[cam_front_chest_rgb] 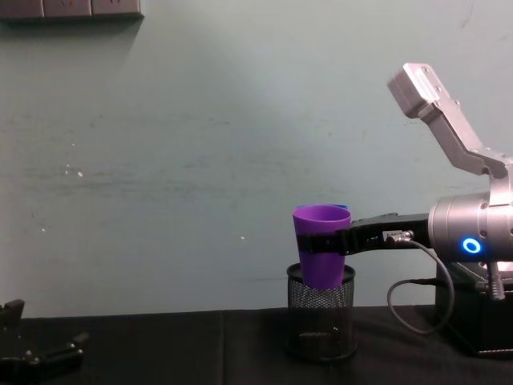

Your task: Pick up one cup with a gripper and tap it against the other cup.

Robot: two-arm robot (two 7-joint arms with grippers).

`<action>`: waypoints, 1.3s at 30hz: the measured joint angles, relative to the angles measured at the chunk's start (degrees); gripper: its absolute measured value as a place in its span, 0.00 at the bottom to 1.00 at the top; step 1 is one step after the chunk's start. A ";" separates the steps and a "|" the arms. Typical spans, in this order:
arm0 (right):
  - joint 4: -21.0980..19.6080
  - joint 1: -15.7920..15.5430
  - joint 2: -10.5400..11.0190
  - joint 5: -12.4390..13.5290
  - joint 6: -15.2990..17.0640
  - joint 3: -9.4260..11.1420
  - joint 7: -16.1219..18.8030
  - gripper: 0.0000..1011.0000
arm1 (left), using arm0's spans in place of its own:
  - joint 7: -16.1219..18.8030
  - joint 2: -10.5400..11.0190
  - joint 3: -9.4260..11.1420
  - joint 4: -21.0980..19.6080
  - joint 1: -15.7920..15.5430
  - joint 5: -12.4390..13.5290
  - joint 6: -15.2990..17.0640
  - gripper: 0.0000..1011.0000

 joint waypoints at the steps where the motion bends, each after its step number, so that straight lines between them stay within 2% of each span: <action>1: 0.00 -0.01 0.00 0.00 0.00 0.00 0.00 0.72 | 0.00 0.00 0.00 0.00 0.00 0.00 0.00 0.99; 8: -0.08 -0.06 0.01 -0.05 0.00 0.08 0.09 0.72 | 0.00 0.00 0.00 0.00 0.00 0.00 0.00 0.99; 13: -2.64 -0.97 1.09 -0.23 0.53 0.37 1.41 0.72 | 0.00 0.00 0.00 0.00 0.00 0.00 0.00 0.99; 19: -7.60 -3.02 3.51 0.12 2.88 0.74 3.08 0.72 | 0.00 0.00 0.00 0.00 0.00 0.00 0.00 0.99; 28: -15.50 -6.95 7.97 2.56 7.08 0.76 5.36 0.72 | 0.00 0.00 0.00 0.00 0.00 0.00 0.00 0.99; 39: -22.40 -12.22 11.51 5.02 7.88 1.10 4.29 0.72 | 0.00 0.00 0.00 0.00 0.00 0.00 0.00 0.99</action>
